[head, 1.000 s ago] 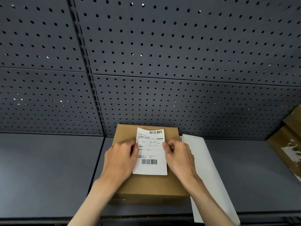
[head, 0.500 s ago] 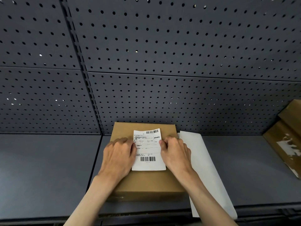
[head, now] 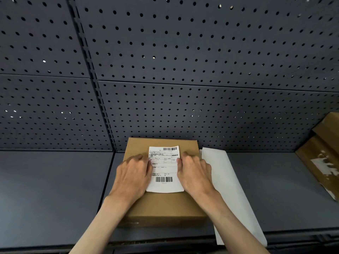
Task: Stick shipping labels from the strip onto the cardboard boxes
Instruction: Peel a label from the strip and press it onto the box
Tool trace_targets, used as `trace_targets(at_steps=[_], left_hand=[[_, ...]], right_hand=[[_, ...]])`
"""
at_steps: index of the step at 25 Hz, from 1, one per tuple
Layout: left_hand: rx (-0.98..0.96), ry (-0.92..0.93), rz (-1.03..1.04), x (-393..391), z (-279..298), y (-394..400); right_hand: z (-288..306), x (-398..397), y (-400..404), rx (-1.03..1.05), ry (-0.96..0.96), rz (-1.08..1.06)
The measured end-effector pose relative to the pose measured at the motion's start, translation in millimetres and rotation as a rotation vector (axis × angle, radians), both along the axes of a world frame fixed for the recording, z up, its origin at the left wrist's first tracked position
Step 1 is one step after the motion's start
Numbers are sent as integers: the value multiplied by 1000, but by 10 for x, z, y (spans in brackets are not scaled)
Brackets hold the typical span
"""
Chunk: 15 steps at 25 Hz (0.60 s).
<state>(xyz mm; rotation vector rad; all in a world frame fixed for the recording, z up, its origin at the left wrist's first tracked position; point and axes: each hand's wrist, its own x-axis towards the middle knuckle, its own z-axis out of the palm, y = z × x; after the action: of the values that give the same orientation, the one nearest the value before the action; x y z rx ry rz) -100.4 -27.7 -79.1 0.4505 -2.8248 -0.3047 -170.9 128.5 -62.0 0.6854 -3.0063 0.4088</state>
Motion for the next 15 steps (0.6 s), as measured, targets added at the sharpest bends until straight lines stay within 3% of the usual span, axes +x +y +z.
trace_targets(at_steps=[11,15], left_hand=[[-26,-104,22,-37,17,-74],[-55,79,-139,-53,17,-180]], right_hand=[[-25,-12,21,-31,-8,13],[-151,-134,90,-110,192,143]])
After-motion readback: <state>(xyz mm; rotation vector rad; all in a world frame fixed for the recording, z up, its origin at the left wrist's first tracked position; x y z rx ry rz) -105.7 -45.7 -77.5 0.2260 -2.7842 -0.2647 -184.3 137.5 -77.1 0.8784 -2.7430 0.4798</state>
